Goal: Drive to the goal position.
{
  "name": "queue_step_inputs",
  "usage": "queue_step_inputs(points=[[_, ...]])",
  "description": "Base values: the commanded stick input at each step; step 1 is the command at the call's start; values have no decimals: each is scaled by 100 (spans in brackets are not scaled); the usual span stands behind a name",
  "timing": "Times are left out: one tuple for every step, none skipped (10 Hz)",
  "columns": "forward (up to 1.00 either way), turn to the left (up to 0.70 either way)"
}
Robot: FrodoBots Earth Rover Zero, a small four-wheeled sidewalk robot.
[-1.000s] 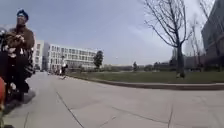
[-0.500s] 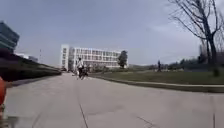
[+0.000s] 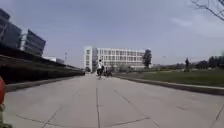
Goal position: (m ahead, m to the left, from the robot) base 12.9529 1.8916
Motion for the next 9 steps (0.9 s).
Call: queue_step_inputs(points=[[0, 0], [0, 0], [0, 0], [44, 0], [70, 0], [70, 0], [70, 0], [70, 0], [70, 0]])
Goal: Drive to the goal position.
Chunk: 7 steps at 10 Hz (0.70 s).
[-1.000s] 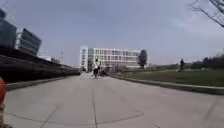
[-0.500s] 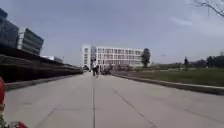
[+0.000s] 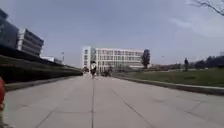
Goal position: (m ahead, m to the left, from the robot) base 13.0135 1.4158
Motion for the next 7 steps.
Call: queue_step_inputs(points=[[70, 0], [70, 0], [70, 0], [70, 0], [70, 0], [70, 0], [70, 0]])
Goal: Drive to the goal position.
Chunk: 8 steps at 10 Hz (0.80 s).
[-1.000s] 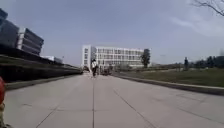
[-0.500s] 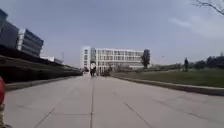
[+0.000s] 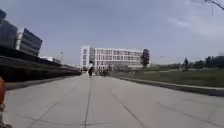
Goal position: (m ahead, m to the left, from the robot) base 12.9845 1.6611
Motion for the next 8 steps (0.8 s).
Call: queue_step_inputs(points=[[70, 0], [70, 0], [70, 0], [70, 0], [70, 0], [70, 0], [70, 0], [70, 0]])
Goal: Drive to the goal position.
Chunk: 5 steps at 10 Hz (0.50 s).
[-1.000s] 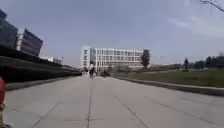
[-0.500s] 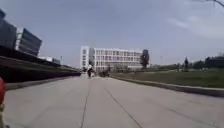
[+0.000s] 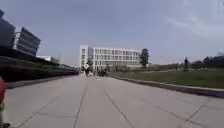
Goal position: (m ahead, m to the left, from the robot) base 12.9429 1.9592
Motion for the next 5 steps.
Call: queue_step_inputs(points=[[70, 0], [70, 0], [70, 0], [70, 0], [70, 0]])
